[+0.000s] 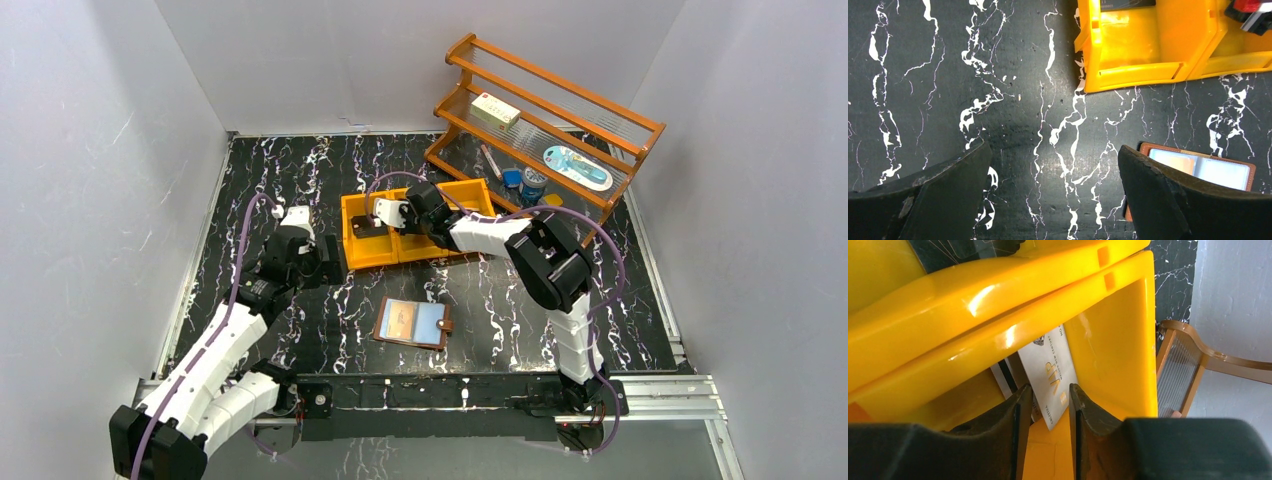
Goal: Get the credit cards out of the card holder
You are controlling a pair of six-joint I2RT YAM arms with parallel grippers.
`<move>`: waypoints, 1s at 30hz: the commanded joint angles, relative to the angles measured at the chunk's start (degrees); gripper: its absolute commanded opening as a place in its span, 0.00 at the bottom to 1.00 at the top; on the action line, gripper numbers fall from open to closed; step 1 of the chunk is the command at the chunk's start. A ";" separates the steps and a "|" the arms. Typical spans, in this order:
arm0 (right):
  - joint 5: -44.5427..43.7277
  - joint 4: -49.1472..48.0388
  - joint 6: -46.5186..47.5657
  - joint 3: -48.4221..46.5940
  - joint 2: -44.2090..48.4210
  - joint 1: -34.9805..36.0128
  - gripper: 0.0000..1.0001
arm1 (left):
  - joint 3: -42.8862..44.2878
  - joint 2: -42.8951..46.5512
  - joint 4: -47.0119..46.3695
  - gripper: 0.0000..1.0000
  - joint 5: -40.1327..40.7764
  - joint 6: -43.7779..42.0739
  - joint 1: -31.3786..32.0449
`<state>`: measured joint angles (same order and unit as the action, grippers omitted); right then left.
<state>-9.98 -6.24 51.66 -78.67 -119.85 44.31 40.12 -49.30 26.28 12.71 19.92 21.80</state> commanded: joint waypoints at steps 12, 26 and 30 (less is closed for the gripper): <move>4.22 -5.81 -8.74 3.61 9.25 -0.06 0.48 | 1.21 -0.87 1.40 0.98 0.51 -0.28 -0.36; 9.14 12.47 -72.56 7.61 25.71 -0.12 0.77 | 0.86 1.22 0.38 0.98 -1.36 -1.14 -0.34; 15.40 11.86 -85.90 13.60 27.31 1.49 0.69 | 0.80 1.70 0.17 0.98 -1.28 -1.20 -0.36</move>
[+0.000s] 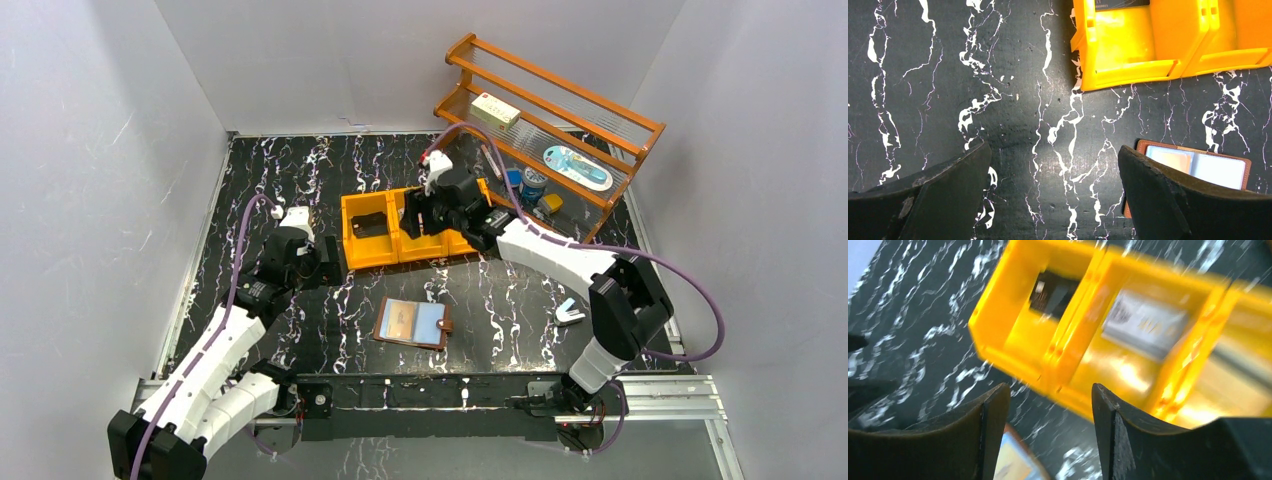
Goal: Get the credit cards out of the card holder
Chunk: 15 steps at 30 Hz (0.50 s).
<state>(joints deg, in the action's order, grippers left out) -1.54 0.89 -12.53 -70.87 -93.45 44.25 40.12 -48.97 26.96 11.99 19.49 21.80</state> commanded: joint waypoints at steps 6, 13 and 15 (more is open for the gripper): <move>-16.67 12.89 -32.35 6.94 1.49 14.52 0.81 | 0.68 1.98 -0.51 0.98 0.40 -0.76 -0.35; -27.89 21.87 -43.39 3.62 -3.53 24.83 0.85 | 0.68 1.93 -0.38 0.98 0.60 -0.69 -0.36; -29.55 23.69 -45.06 2.00 -5.45 26.55 0.84 | 0.70 2.03 -0.50 0.98 0.68 -0.68 -0.34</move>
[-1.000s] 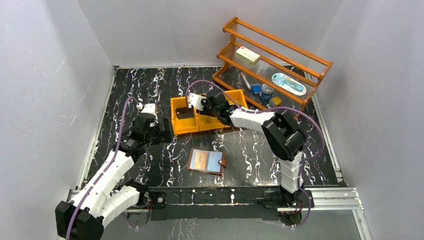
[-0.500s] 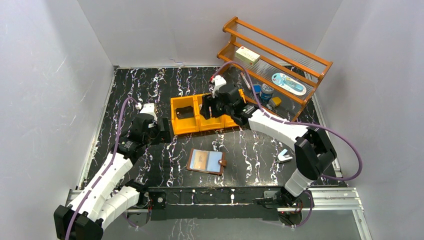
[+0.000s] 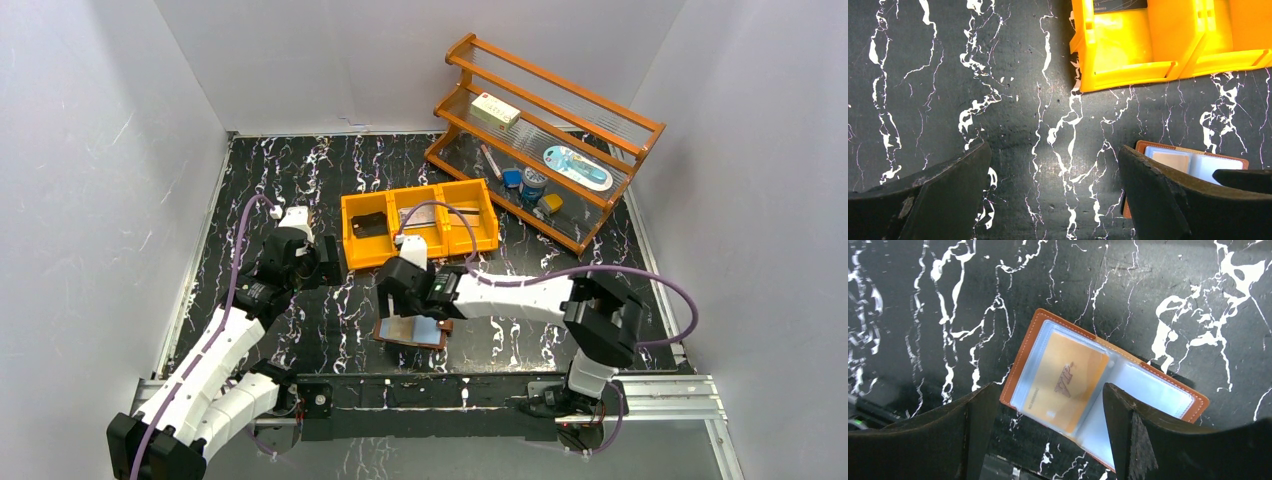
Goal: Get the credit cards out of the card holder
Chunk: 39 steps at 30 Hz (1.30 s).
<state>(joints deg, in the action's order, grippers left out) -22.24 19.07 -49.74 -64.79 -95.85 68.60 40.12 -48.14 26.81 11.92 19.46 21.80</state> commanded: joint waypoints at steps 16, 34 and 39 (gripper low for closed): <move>-8.15 8.22 -10.10 -8.86 -11.09 3.30 0.78 | 0.68 0.02 -0.37 0.98 0.71 -0.66 -0.36; -7.59 10.06 -9.95 -9.45 -13.90 3.30 0.71 | 0.69 -0.20 -0.31 0.98 0.57 -0.74 -0.36; -4.97 4.40 -9.06 -5.11 -11.23 2.72 0.69 | 0.71 -0.37 -0.27 0.98 0.43 -0.74 -0.35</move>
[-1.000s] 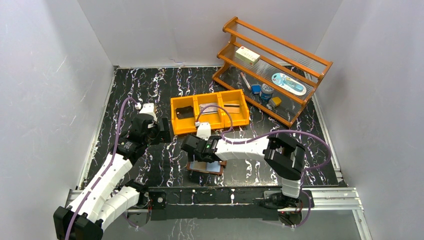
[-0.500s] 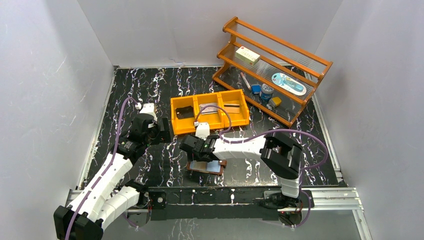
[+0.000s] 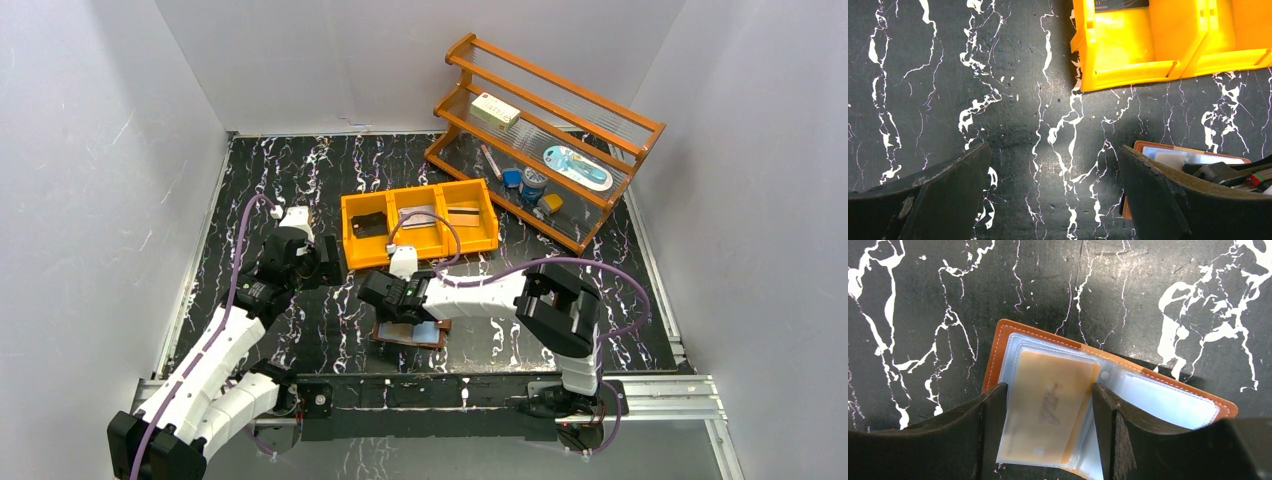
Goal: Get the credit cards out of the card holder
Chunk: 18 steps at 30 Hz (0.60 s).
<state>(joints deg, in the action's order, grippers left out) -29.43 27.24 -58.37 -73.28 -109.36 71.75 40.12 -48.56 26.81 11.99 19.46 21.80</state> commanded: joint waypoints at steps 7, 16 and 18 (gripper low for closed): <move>9.33 -12.47 0.00 10.95 5.68 -3.09 0.69 | 0.69 0.10 -0.31 0.98 0.00 -0.74 -0.36; 13.17 -16.44 -0.34 13.69 6.90 -4.14 0.68 | -0.29 0.97 -2.38 0.98 -9.23 0.84 -0.36; 13.57 -17.20 -0.42 14.29 7.07 -4.31 0.68 | -1.82 1.34 -4.31 0.98 -14.49 3.23 -0.33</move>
<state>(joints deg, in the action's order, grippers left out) -18.96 10.87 -58.13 -61.21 -102.02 67.68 40.07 -48.56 25.67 6.98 19.94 21.80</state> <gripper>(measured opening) 0.683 0.983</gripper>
